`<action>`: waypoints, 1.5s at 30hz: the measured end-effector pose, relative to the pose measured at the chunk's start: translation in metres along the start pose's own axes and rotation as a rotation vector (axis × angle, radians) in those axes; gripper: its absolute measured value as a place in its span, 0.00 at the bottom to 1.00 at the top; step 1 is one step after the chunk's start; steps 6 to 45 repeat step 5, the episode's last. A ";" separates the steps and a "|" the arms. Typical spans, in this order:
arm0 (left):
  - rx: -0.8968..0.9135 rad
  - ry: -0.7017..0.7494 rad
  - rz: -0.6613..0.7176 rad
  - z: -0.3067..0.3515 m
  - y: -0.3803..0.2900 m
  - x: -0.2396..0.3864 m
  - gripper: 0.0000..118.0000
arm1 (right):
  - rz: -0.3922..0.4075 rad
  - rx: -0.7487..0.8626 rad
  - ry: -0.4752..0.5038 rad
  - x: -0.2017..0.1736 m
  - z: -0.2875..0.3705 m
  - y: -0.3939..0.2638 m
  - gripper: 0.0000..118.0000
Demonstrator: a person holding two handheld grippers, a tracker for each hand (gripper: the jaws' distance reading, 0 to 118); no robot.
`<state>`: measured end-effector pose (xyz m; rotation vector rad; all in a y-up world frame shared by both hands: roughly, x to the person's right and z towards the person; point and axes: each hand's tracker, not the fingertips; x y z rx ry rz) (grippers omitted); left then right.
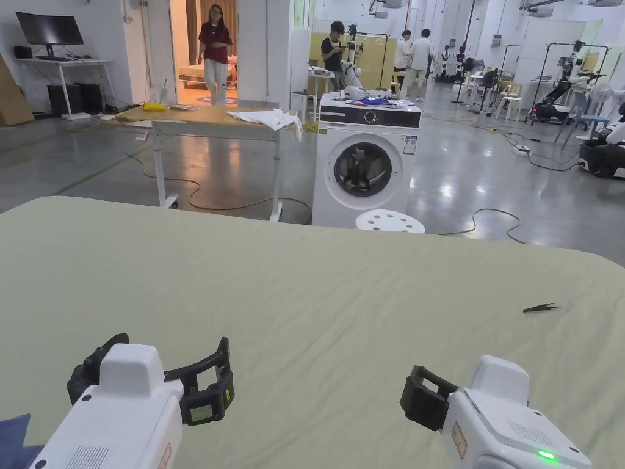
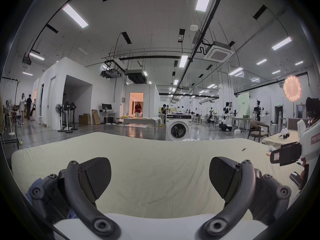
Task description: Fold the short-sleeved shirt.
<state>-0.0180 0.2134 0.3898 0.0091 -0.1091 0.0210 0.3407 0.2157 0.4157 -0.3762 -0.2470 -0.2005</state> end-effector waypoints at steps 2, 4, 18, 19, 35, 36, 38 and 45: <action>-0.003 0.008 -0.002 0.001 -0.001 -0.001 0.97 | -0.005 -0.014 0.015 0.000 0.000 0.003 0.90; -0.001 0.004 0.011 0.002 -0.001 -0.002 0.97 | -0.035 -0.042 0.063 0.001 0.002 0.006 0.90; -0.001 0.003 0.016 0.002 -0.001 -0.002 0.97 | -0.039 -0.050 0.064 0.001 0.002 0.007 0.90; -0.001 0.003 0.016 0.002 -0.001 -0.002 0.97 | -0.039 -0.050 0.064 0.001 0.002 0.007 0.90; -0.001 0.003 0.016 0.002 -0.001 -0.002 0.97 | -0.039 -0.050 0.064 0.001 0.002 0.007 0.90; -0.001 0.003 0.016 0.002 -0.001 -0.002 0.97 | -0.039 -0.050 0.064 0.001 0.002 0.007 0.90; -0.001 0.003 0.016 0.002 -0.001 -0.002 0.97 | -0.039 -0.050 0.064 0.001 0.002 0.007 0.90; -0.001 0.003 0.016 0.002 -0.001 -0.002 0.97 | -0.039 -0.050 0.064 0.001 0.002 0.007 0.90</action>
